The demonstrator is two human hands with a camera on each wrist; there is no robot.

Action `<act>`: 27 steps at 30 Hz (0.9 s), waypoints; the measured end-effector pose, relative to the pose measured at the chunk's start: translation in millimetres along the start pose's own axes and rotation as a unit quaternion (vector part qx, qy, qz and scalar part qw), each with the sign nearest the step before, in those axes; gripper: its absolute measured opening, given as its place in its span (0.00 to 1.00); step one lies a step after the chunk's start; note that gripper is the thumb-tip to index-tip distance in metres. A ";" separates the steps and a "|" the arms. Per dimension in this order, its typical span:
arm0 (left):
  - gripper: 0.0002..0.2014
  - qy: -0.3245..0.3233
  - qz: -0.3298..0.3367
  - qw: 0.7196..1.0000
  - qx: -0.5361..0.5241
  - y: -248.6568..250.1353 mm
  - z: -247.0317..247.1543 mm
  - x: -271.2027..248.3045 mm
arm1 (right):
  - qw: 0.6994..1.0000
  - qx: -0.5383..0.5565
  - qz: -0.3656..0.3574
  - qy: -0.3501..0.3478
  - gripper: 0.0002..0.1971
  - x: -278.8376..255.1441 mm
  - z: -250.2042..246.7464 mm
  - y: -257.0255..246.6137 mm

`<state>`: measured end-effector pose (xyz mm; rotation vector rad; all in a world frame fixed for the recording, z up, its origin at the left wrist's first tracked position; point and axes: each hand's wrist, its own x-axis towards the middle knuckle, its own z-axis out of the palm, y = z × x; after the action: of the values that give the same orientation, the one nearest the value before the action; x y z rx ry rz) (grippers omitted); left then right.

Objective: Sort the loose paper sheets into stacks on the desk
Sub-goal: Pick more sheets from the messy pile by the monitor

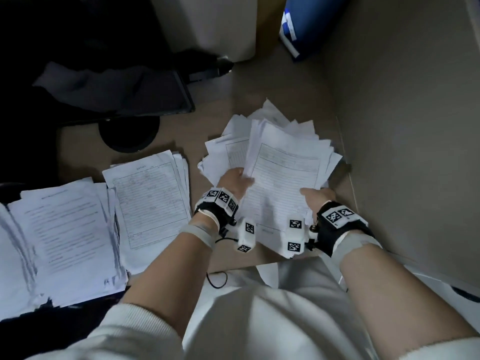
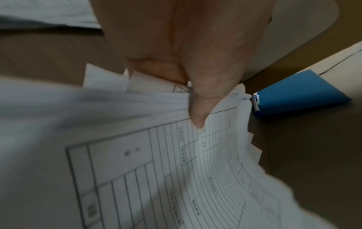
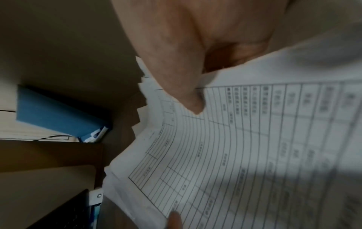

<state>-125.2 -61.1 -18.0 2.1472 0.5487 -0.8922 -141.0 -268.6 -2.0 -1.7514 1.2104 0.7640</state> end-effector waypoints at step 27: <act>0.33 0.026 0.079 0.985 0.149 40.1 -15.0 72.4 | 0.996 -0.005 0.087 -0.001 0.20 14.6 17.6 -13.6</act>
<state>-45.9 -67.9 -45.5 2.4504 0.2776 -0.8772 -123.6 -256.7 -18.2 -1.6668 1.3734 0.8751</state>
